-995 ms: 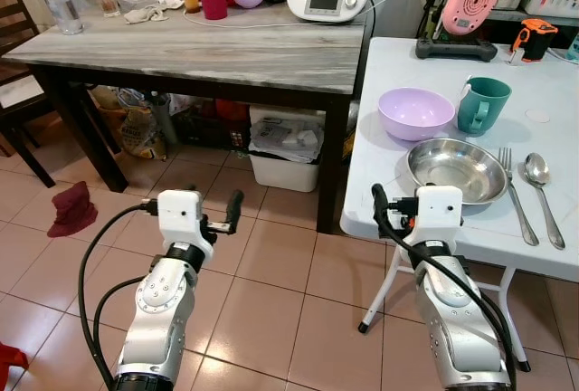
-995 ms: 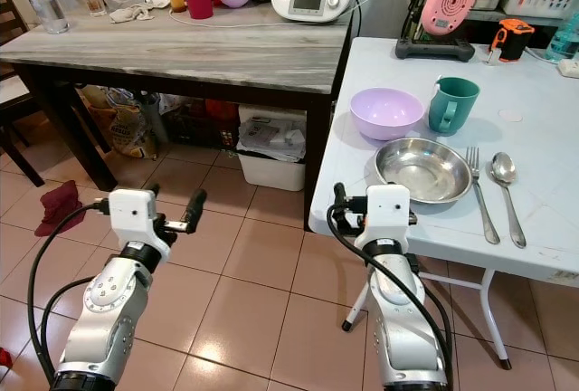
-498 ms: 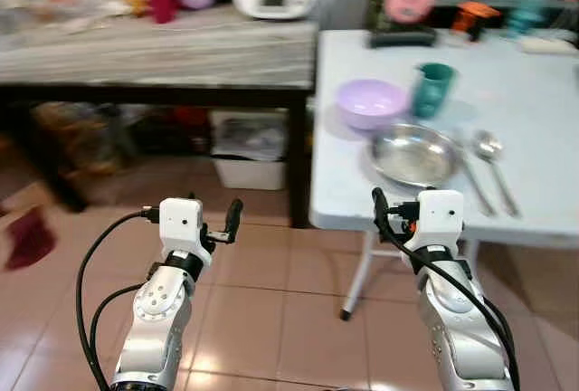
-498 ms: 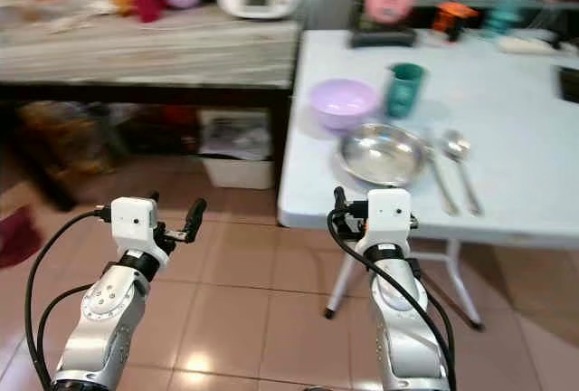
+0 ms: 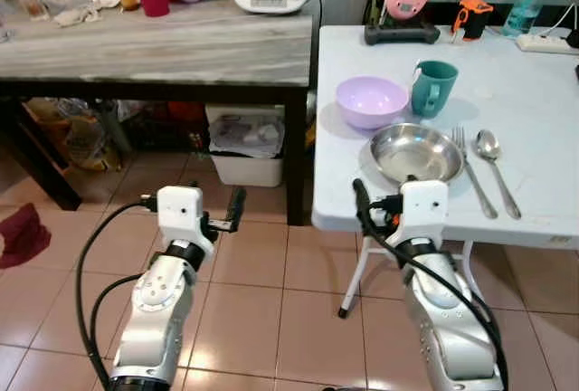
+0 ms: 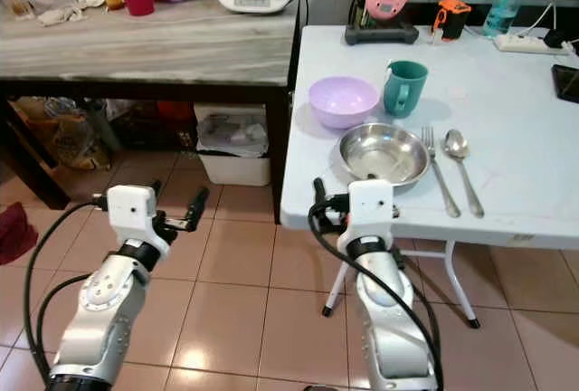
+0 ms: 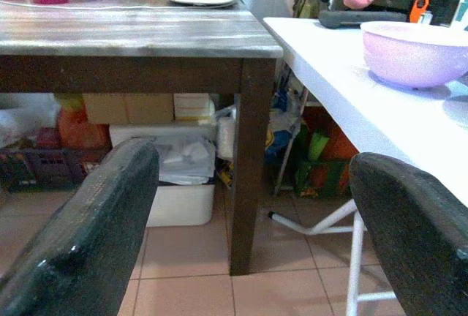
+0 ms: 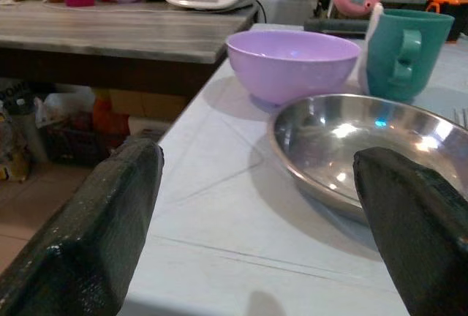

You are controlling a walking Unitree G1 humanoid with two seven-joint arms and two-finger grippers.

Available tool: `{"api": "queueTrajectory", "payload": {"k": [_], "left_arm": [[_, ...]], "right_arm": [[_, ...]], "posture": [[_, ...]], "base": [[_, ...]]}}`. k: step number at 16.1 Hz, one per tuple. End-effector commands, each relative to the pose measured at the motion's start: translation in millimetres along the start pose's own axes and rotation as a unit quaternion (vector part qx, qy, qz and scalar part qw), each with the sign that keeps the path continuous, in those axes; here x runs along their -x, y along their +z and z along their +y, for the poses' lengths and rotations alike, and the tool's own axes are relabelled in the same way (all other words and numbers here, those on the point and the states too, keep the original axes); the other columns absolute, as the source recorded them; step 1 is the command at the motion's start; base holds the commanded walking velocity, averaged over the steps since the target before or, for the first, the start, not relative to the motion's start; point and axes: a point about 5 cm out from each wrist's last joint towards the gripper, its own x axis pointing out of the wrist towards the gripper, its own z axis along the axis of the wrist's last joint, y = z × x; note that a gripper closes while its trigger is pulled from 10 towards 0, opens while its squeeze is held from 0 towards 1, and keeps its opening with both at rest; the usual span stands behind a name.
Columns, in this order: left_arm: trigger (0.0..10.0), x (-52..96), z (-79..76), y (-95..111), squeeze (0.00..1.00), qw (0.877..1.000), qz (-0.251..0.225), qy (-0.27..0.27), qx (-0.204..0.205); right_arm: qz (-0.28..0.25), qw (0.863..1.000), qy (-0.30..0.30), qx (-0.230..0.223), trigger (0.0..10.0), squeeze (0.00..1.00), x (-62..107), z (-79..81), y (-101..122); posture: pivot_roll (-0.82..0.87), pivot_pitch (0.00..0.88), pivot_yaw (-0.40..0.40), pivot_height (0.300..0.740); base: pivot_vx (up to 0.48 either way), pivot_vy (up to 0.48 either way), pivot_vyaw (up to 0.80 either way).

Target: Setting the table

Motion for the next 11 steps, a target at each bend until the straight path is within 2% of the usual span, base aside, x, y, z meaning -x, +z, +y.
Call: {"api": "queueTrajectory", "payload": {"k": [1, 2, 6, 8, 9, 11], "left_arm": [[10.0, -1.1, -1.2, 4.7, 0.00, 1.000, -0.004, -0.005, 0.001], [10.0, -0.7, -0.9, 3.4, 0.00, 1.000, 0.000, -0.007, -0.001], [10.0, -4.0, -1.2, 5.6, 0.00, 1.000, 0.001, -0.012, -0.003], [10.0, -5.8, -0.5, 8.1, 0.00, 1.000, -0.008, -0.007, 0.001], [10.0, -6.6, 0.7, 8.5, 0.00, 1.000, -0.008, -0.003, -0.006], [10.0, -6.9, 1.0, 9.7, 0.00, 1.000, -0.013, -0.006, -0.013]], "right_arm": [[0.002, 1.000, -0.011, 0.005, 10.0, 0.00, 1.3, -5.6, 0.1], [0.008, 1.000, -0.021, 0.017, 10.0, 0.00, 1.9, -6.2, -1.6], [0.012, 1.000, 0.008, -0.027, 10.0, 0.00, 4.7, -1.3, -3.2], [0.015, 1.000, -0.001, -0.014, 10.0, 0.00, 5.0, -2.1, -3.4], [0.013, 1.000, -0.009, 0.012, 10.0, 0.00, 4.6, -2.6, -3.2], [-0.003, 1.000, 0.000, 0.007, 10.0, 0.00, 2.2, -0.1, 0.7]], "posture": [[-0.18, 0.102, 0.056, 0.740], [-0.18, 0.102, 0.061, 0.740], [-0.19, 0.100, 0.078, 0.740], [-0.19, 0.100, 0.084, 0.740], [-0.19, 0.100, 0.084, 0.740], [-0.19, 0.098, 0.090, 0.740]], "base": [[0.000, -0.472, 0.00], [0.000, -0.480, 0.00], [0.000, 0.000, 0.00], [0.000, 0.000, 0.00], [0.000, 0.000, 0.00], [0.000, 0.000, 0.00]]}}
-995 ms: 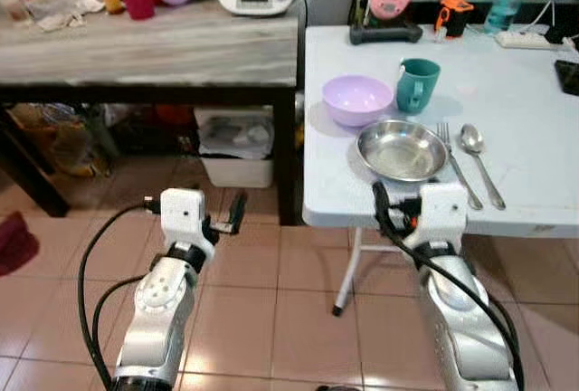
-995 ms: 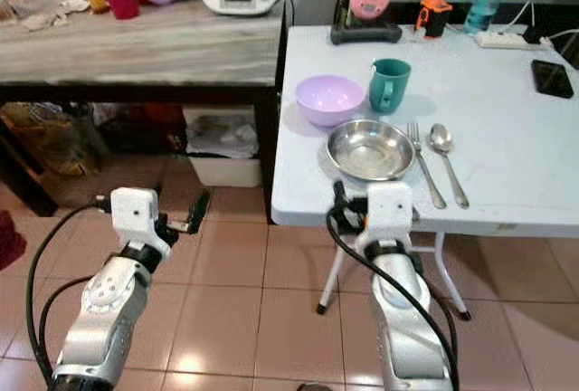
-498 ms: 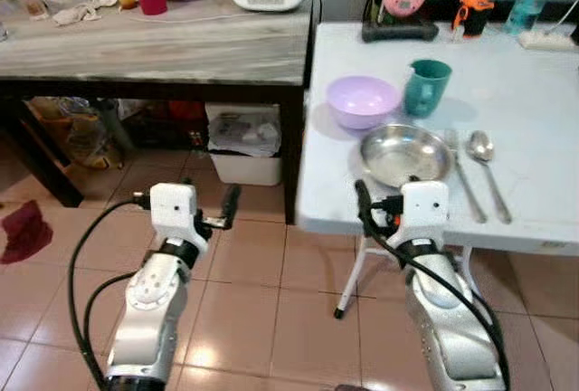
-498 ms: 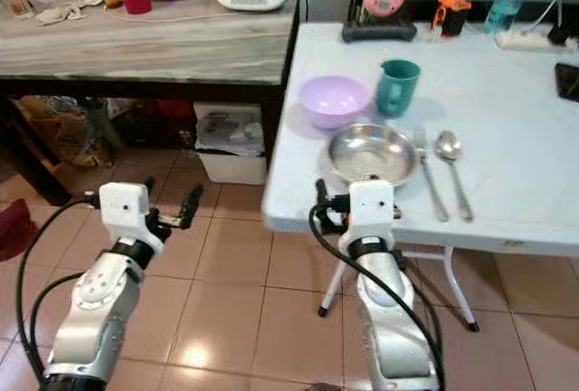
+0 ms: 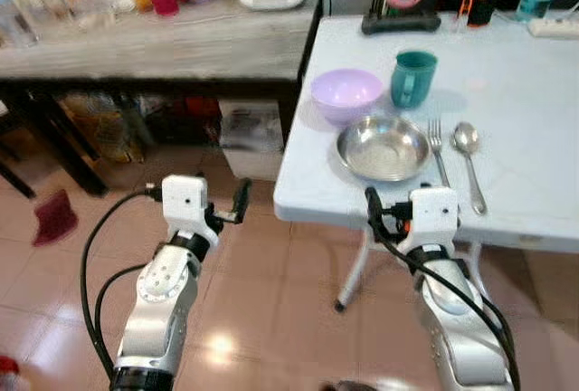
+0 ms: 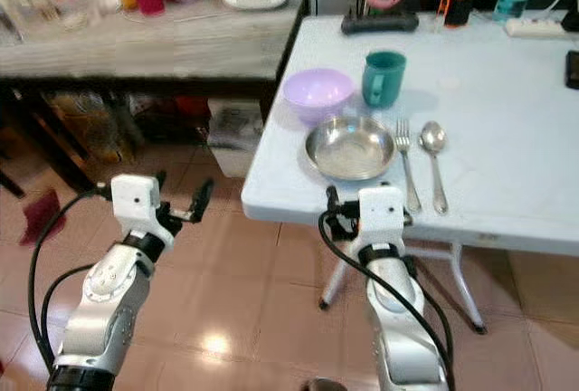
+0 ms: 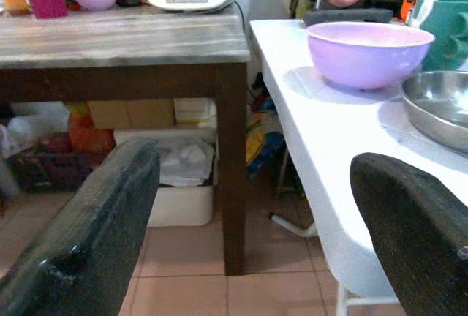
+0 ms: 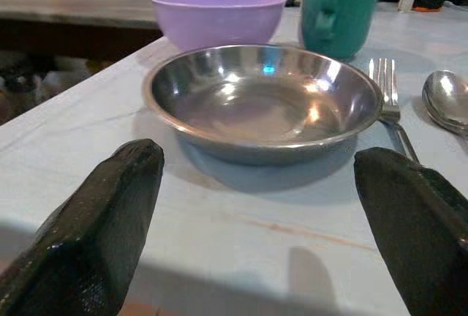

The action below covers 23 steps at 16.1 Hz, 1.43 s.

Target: Setting the table

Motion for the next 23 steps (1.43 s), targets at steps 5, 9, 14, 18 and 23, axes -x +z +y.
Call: {"api": "queueTrajectory", "payload": {"k": [5, 9, 14, 18, 23], "left_arm": [[10.0, 2.5, 5.3, 3, 0.00, 1.000, -0.008, -0.001, -0.025], [10.0, 5.0, -0.6, 3, 0.00, 1.000, -0.011, -0.015, -0.018], [10.0, 2.2, -0.8, 1, 0.00, 1.000, -0.001, -0.016, 0.002], [10.0, 1.4, -0.8, 2, 0.00, 1.000, -0.005, -0.011, 0.011], [10.0, 2.1, -4.7, 5, 0.00, 0.999, -0.014, -0.032, 0.012]], "right_arm": [[-0.021, 1.000, 0.022, -0.004, 10.0, 0.00, -5.0, 8.9, 11], [-0.030, 0.999, 0.002, -0.012, 10.0, 0.00, -5.3, 1.2, 14], [-0.039, 0.999, -0.001, -0.010, 10.0, 0.00, -6.0, 0.0, 15], [-0.043, 0.999, -0.001, -0.008, 10.0, 0.00, -4.2, -0.1, 17], [-0.051, 0.999, -0.001, -0.004, 10.0, 0.00, -2.4, -1.8, 20]], "posture": [[-0.18, 0.104, 0.086, 0.740], [-0.18, 0.106, 0.085, 0.740], [-0.19, 0.105, 0.085, 0.740], [-0.19, 0.110, 0.086, 0.740], [-0.19, 0.118, 0.085, 0.740]], "base": [[0.000, 0.000, 0.00], [0.000, 0.000, 0.00], [0.000, -0.337, -0.40], [0.000, 0.000, 0.00], [0.000, 0.000, 0.00]]}}
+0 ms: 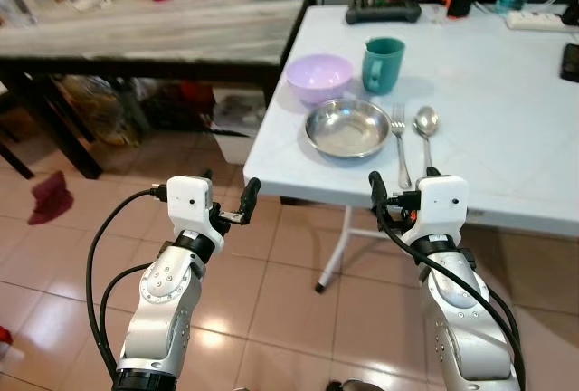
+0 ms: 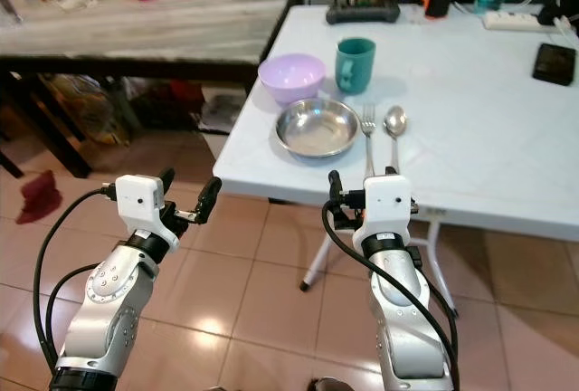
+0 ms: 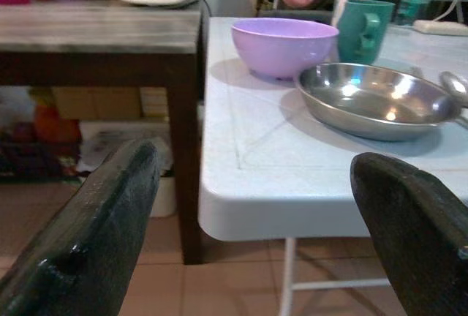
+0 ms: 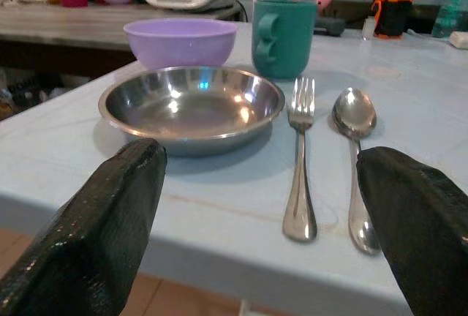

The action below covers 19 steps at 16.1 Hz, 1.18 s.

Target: Setting the table

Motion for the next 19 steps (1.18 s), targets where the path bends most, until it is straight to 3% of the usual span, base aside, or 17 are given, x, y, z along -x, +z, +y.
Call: {"api": "queueTrajectory", "payload": {"k": [1, 4, 19], "left_arm": [[10.0, 3.2, 1.9, 5, 0.00, 1.000, -0.008, -0.004, -0.001], [10.0, 3.0, -0.9, 6, 0.00, 1.000, -0.012, -0.015, 0.008], [10.0, 3.4, -5.4, 6, 0.00, 0.999, -0.010, -0.032, 0.016]], "right_arm": [[-0.013, 1.000, 0.003, -0.004, 10.0, 0.00, 1.3, 2.9, 5], [-0.016, 1.000, 0.002, -0.005, 10.0, 0.00, 2.2, 2.4, 6], [-0.040, 0.999, 0.000, 0.018, 10.0, 0.00, 2.6, 0.0, 16]], "posture": [[-0.20, 0.121, 0.085, 0.740], [-0.20, 0.122, 0.086, 0.740], [-0.21, 0.127, 0.084, 0.740]], "base": [[0.000, 0.000, 0.00], [0.000, 0.000, 0.00], [0.281, 0.000, -0.05]]}}
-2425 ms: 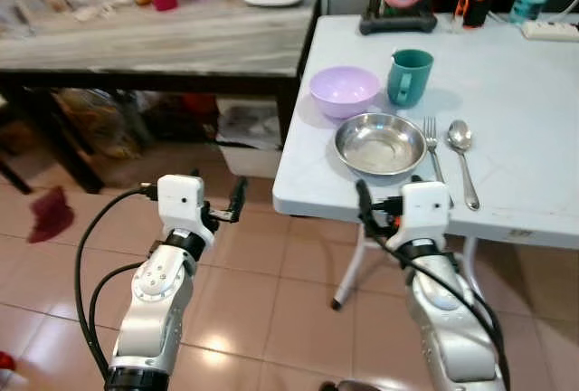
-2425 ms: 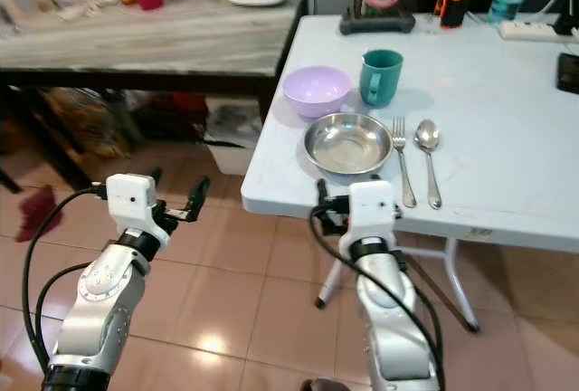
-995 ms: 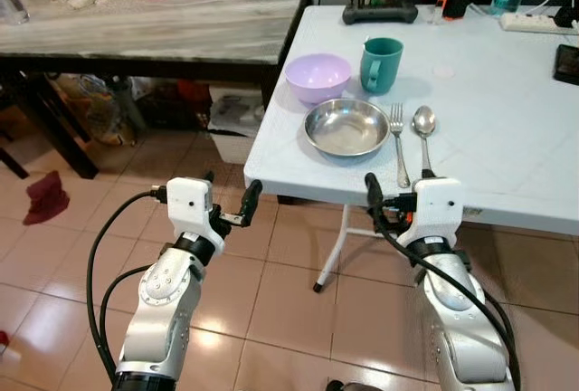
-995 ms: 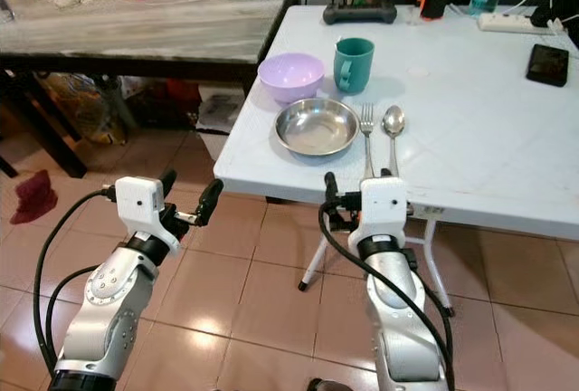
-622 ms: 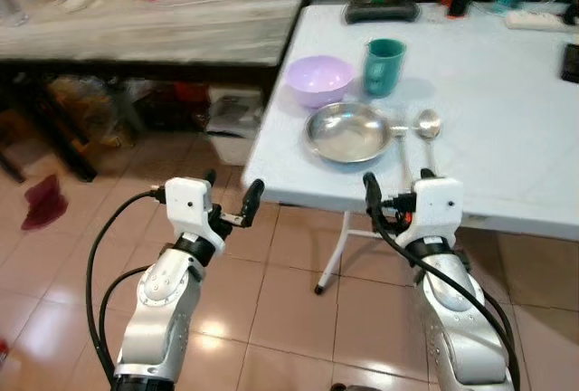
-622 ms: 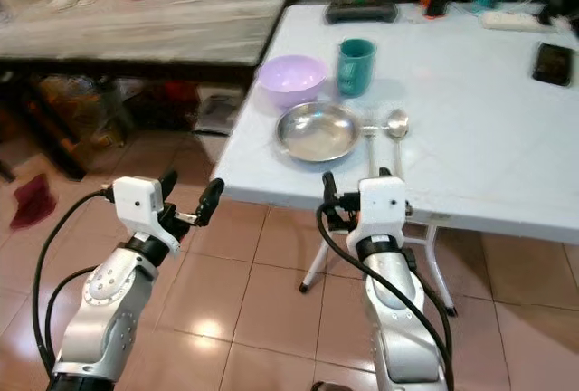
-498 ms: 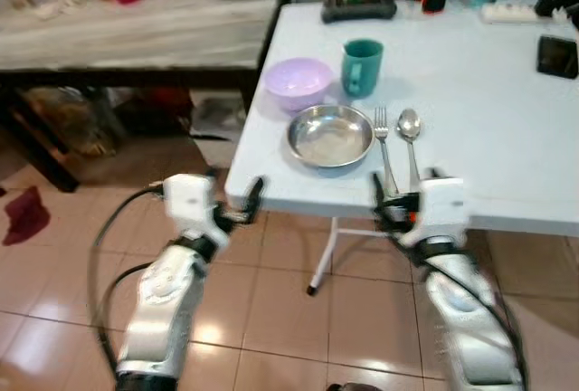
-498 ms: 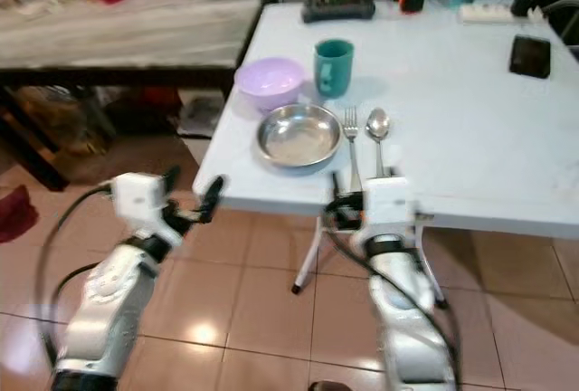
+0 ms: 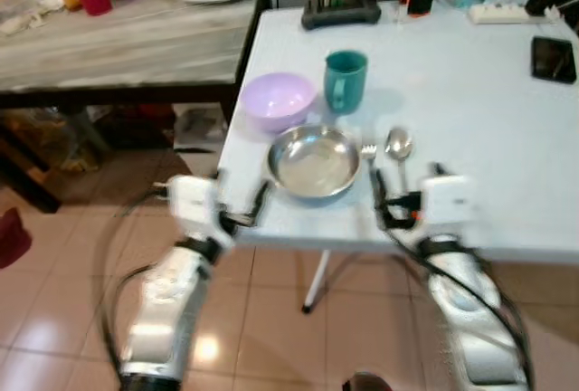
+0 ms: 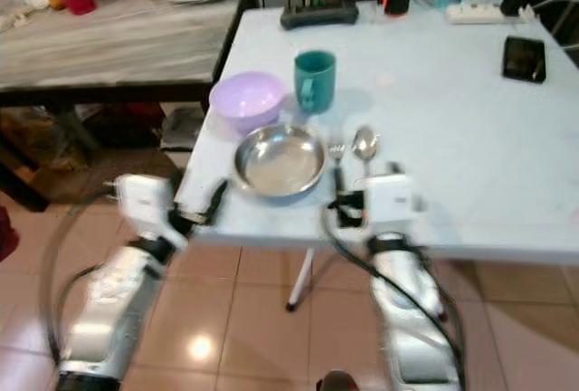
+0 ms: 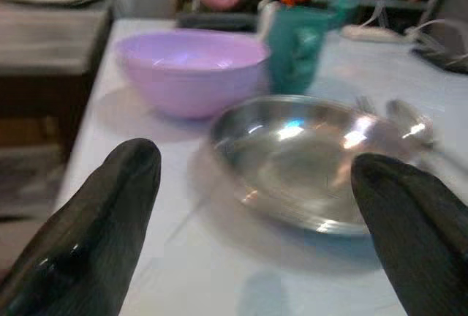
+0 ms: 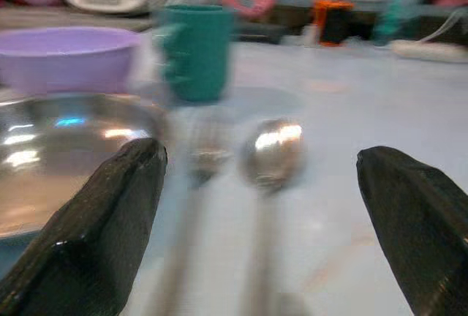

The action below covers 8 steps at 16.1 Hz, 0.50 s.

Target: Setting the table

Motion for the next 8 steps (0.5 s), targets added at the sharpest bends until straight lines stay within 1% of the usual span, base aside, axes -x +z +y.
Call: {"api": "queueTrajectory", "payload": {"k": [1, 4, 6, 7, 8], "left_arm": [[10.0, 5.1, 12.0, 3, 0.00, 1.000, 0.000, 0.017, -0.013], [10.0, 8.2, 13.1, 2, 0.00, 1.000, 0.001, 0.015, -0.019], [10.0, 12.9, 13.5, -1, 0.00, 0.999, 0.005, 0.007, -0.034], [10.0, 18.4, 16.9, -6, 0.00, 0.999, 0.014, 0.008, -0.044], [10.0, 23.7, 21.8, -10, 0.00, 0.998, 0.023, 0.015, -0.051]], "right_arm": [[-0.018, 1.000, 0.013, -0.011, 10.0, 0.00, -0.7, 10.1, 9], [-0.024, 1.000, 0.014, 0.000, 10.0, 0.00, -1.7, 10.6, 13], [-0.022, 1.000, 0.018, -0.011, 10.0, 0.00, -3.2, 11.0, 15], [-0.025, 0.999, 0.026, -0.018, 10.0, 0.00, -5.5, 12.3, 17], [-0.028, 0.999, 0.032, -0.011, 10.0, 0.00, -7.8, 13.3, 19]], "posture": [[-0.21, 0.126, 0.082, 0.740], [-0.21, 0.125, 0.076, 0.740], [-0.21, 0.124, 0.072, 0.740], [-0.20, 0.126, 0.066, 0.740], [-0.20, 0.126, 0.066, 0.740]], "base": [[0.251, 0.000, 0.00], [0.000, 0.000, 0.00], [0.000, 0.000, 0.00], [0.000, 0.000, 0.00], [0.000, 0.000, 0.00]]}}
